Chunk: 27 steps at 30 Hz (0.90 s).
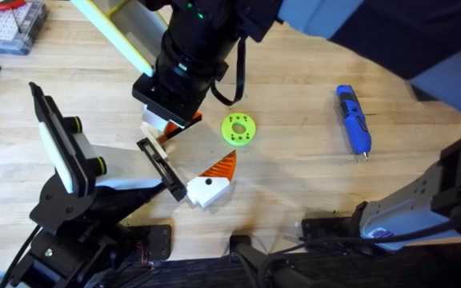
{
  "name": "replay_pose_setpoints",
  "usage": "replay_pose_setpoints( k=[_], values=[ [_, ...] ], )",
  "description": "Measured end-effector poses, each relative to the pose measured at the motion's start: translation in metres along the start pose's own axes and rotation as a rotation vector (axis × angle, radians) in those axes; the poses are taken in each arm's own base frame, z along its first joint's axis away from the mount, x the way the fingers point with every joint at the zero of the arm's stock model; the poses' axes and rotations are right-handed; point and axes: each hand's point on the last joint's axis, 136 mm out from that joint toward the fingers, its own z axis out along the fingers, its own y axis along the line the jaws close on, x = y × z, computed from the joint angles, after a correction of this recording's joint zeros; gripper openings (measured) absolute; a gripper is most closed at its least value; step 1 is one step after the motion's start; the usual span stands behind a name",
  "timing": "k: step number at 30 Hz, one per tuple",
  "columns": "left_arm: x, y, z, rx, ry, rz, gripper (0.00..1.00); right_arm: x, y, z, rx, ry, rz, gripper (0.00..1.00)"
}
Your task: Pick up the gripper from the table and insert it into the empty holder that is missing its gripper. Then pick up a screw, insert it into the mounting hole, and use the screwdriver to tighten it. Finally, clean up the table by picking up the vegetable and placing it into the bucket.
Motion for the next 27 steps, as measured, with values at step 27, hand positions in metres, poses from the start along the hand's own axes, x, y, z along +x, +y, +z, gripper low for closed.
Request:
replay_pose_setpoints(
  k=[27],
  values=[
    [0.000,0.000,0.000,-0.001,-0.001,0.000,0.991,-0.005,-0.009,-0.050,0.029,-0.122,0.014,0.009]
  ],
)
